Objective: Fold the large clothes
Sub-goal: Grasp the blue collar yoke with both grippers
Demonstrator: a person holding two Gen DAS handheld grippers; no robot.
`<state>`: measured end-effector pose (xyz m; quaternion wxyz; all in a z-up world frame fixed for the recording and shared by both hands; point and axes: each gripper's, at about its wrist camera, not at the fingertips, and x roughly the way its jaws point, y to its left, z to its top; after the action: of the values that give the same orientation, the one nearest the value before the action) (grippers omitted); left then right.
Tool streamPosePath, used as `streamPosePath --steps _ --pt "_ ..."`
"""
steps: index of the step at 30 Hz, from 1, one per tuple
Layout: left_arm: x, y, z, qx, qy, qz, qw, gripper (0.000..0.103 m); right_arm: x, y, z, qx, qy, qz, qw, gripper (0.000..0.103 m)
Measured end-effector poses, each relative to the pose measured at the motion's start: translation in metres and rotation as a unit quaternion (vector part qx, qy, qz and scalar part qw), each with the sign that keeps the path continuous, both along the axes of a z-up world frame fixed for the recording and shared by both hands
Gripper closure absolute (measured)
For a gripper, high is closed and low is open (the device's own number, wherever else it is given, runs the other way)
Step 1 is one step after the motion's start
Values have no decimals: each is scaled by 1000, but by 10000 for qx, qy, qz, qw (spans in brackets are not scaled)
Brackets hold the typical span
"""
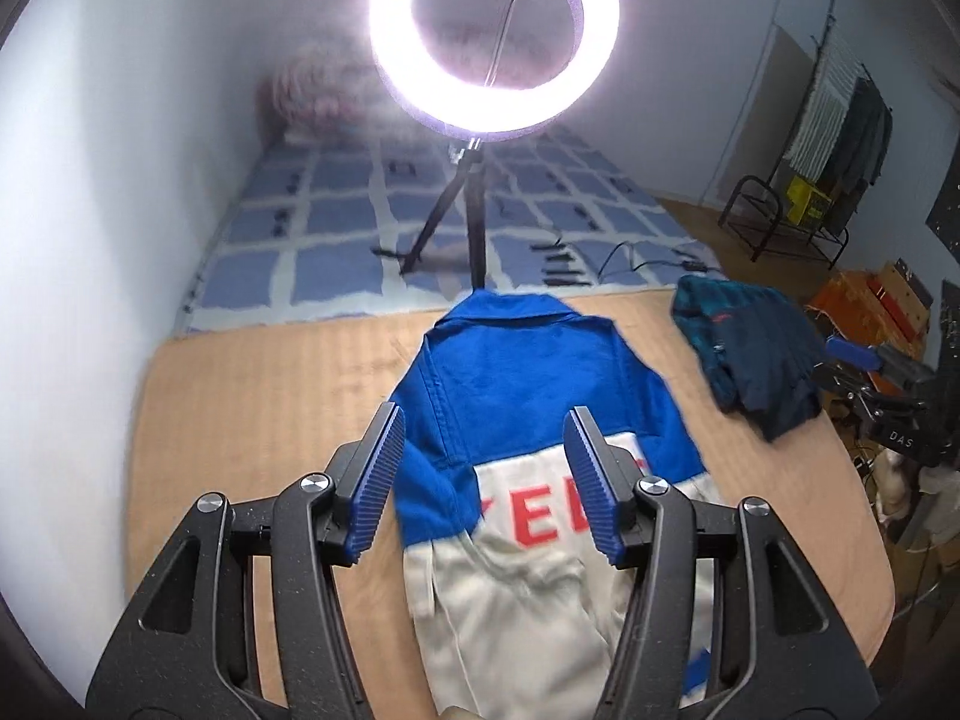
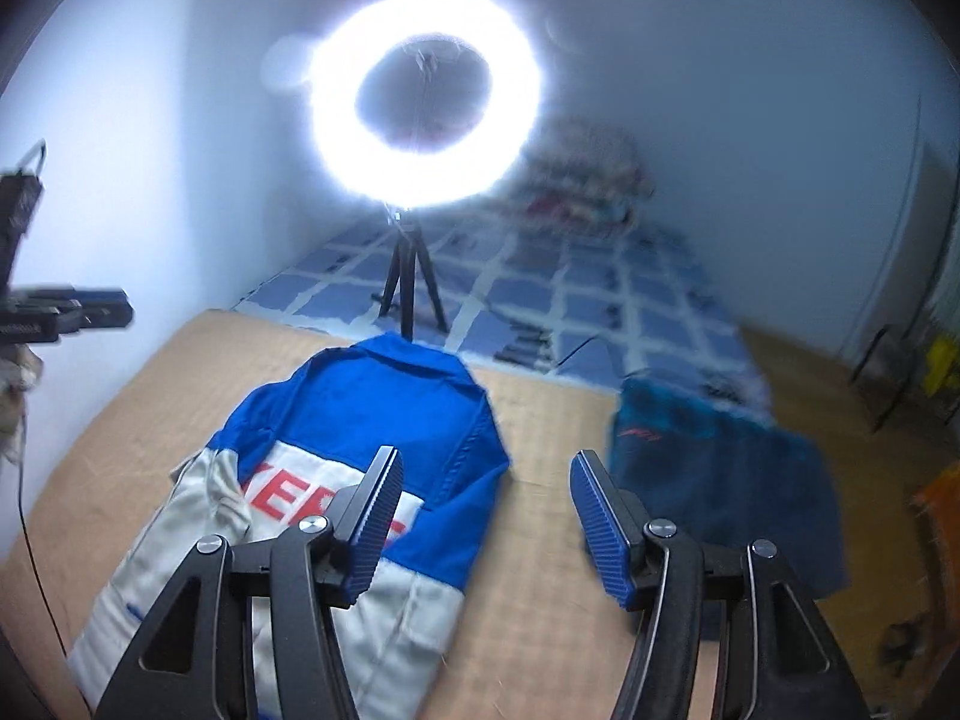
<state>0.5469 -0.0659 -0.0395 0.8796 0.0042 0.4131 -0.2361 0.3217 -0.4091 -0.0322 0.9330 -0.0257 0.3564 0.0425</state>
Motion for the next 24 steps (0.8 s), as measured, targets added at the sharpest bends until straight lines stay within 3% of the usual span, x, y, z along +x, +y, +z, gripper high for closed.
streamPosePath --steps 6,11,21,23,24 --pt "71 -14 -82 603 318 -86 9976 46 78 -35 -73 798 488 -107 9956 44" --pt "109 -19 -137 813 631 -177 9945 46 125 -45 -119 1068 794 -85 9911 47" --pt "148 -46 -194 1034 807 -496 9901 46 191 -35 -184 1096 1283 125 9856 47" --pt "150 -48 -195 854 780 -599 9915 56 197 -29 -193 1065 1271 184 9860 47" --pt "150 -48 -195 750 815 -645 9917 68 199 -27 -195 1050 1230 226 9866 48"
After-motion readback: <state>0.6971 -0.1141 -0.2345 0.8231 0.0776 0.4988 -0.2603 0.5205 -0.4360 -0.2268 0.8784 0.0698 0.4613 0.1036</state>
